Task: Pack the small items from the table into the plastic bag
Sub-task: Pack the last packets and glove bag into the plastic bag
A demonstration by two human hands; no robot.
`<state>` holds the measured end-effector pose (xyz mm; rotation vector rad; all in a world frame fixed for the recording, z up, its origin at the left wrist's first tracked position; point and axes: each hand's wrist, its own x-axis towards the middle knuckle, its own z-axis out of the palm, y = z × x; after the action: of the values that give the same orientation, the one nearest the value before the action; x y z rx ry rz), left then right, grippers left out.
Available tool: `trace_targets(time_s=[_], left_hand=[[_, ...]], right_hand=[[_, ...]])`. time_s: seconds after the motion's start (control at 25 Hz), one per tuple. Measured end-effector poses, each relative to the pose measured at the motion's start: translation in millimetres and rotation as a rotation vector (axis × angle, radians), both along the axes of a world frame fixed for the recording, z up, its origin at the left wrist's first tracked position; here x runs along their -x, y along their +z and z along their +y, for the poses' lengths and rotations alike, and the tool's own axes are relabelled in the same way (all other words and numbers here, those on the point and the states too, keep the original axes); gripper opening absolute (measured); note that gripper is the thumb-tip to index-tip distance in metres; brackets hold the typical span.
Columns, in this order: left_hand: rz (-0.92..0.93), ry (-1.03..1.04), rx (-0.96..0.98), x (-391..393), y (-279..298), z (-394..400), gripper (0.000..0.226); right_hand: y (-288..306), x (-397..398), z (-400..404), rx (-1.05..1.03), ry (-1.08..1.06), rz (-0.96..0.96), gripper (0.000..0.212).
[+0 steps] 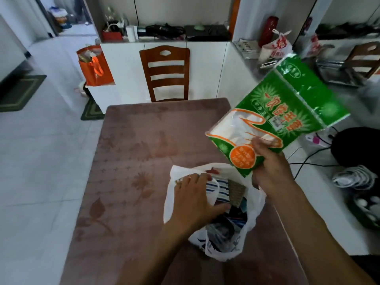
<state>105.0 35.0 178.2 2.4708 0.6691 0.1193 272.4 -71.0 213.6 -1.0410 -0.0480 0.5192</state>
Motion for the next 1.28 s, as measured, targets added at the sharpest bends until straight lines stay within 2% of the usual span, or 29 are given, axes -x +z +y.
trace_targets(time_s=[0.04, 0.08, 0.12, 0.16, 0.2, 0.28, 0.32, 0.36, 0.4, 0.44, 0.52, 0.56, 0.64, 0.68, 0.76, 0.84, 0.88, 0.92, 0.96, 1.0, 1.04, 1.08, 1.16, 1.28], left_hand=[[0.127, -0.042, -0.108, -4.2, -16.1, -10.2, 0.063], [0.174, -0.010, -0.143, -8.2, -22.0, -12.4, 0.048], [0.126, 0.069, -0.125, -10.3, -22.0, -9.2, 0.024], [0.055, 0.188, 0.019, -9.1, -18.2, -2.7, 0.006], [-0.014, 0.369, 0.247, -6.3, -13.8, 6.0, 0.019], [-0.325, 0.644, 0.968, 7.1, -0.4, 25.7, 0.024], [-0.496, 0.686, 1.281, 15.3, 11.6, 32.7, 0.021], [-0.613, 0.682, 1.469, 22.5, 23.6, 38.5, 0.022], [-0.645, 0.657, 1.518, 26.6, 30.4, 43.8, 0.027], [-0.622, 0.634, 1.487, 29.5, 36.3, 47.4, 0.034], [-0.511, 0.567, 1.334, 31.3, 42.3, 44.0, 0.045], [-0.452, 0.523, 1.257, 31.1, 43.0, 39.9, 0.045], [-0.363, 0.477, 1.132, 29.2, 43.3, 33.1, 0.035], [-0.349, 0.482, 1.097, 29.3, 42.9, 34.2, 0.028], [-0.369, 0.529, 1.056, 34.9, 41.2, 42.2, 0.021], [-0.408, 0.615, 1.020, 44.8, 39.2, 46.1, 0.020], [-0.414, 0.660, 1.001, 48.5, 36.9, 45.8, 0.020], [-0.408, 0.689, 0.986, 48.1, 34.9, 45.1, 0.019], [-0.393, 0.700, 0.980, 42.5, 36.3, 45.7, 0.019], [-0.385, 0.694, 0.991, 32.9, 39.7, 49.1, 0.019], [-0.393, 0.679, 1.005, 22.5, 45.4, 56.4, 0.021], [-0.409, 0.656, 1.008, 12.4, 53.2, 66.4, 0.024], [-0.431, 0.598, 0.942, -3.5, 65.5, 86.2, 0.028], [-0.390, 0.669, 0.831, 5.2, 67.8, 104.3, 0.024]], right_hand=[[-3.3, -1.4, -1.4, 0.020, 0.033, -0.006, 0.032], [-8.1, -1.7, -1.3, 0.116, 0.070, -0.040, 0.032], [-15.8, -3.9, -2.2, 0.264, 0.109, -0.092, 0.033], [-20.7, -7.5, -5.7, 0.422, 0.151, -0.147, 0.032], [-25.2, -13.8, -12.1, 0.566, 0.188, -0.184, 0.028], [-26.5, -23.1, -23.8, 0.777, 0.287, -0.250, 0.016], [-25.6, -24.5, -26.5, 0.877, 0.379, -0.315, 0.011], [-24.2, -24.0, -25.4, 0.995, 0.534, -0.421, 0.009], [-21.2, -20.7, -21.3, 1.162, 0.746, -0.574, 0.008], [-19.4, -16.3, -15.5, 1.327, 0.954, -0.761, 0.010], [-27.2, -9.7, -0.9, 1.612, 1.183, -0.996, 0.034], [-31.3, -5.4, 7.8, 1.625, 1.224, -1.010, 0.041], [-39.1, 1.7, 23.6, 1.468, 1.180, -1.073, 0.041], [-39.6, 5.7, 25.0, 1.375, 1.045, -1.141, 0.040], [-33.2, 11.4, 8.9, 1.230, 0.587, -1.289, 0.043], [-25.5, 14.7, -26.7, 1.347, 0.154, -1.329, 0.056], [-30.6, 12.5, -49.2, 1.481, 0.077, -1.199, 0.060], [-37.0, 8.2, -68.1, 1.544, 0.104, -0.964, 0.055], [-37.8, 3.4, -79.4, 1.449, 0.166, -0.650, 0.039], [-30.9, -0.8, -78.6, 1.154, 0.222, -0.342, 0.017], [-25.3, -9.0, -71.9, 0.849, 0.202, -0.123, 0.011], [-16.0, -18.0, -59.3, 0.642, 0.139, -0.013, 0.018], [15.1, -27.5, -25.8, 0.456, 0.109, -0.041, 0.023], [30.0, -23.2, 2.8, 0.460, 0.124, -0.103, 0.020]])
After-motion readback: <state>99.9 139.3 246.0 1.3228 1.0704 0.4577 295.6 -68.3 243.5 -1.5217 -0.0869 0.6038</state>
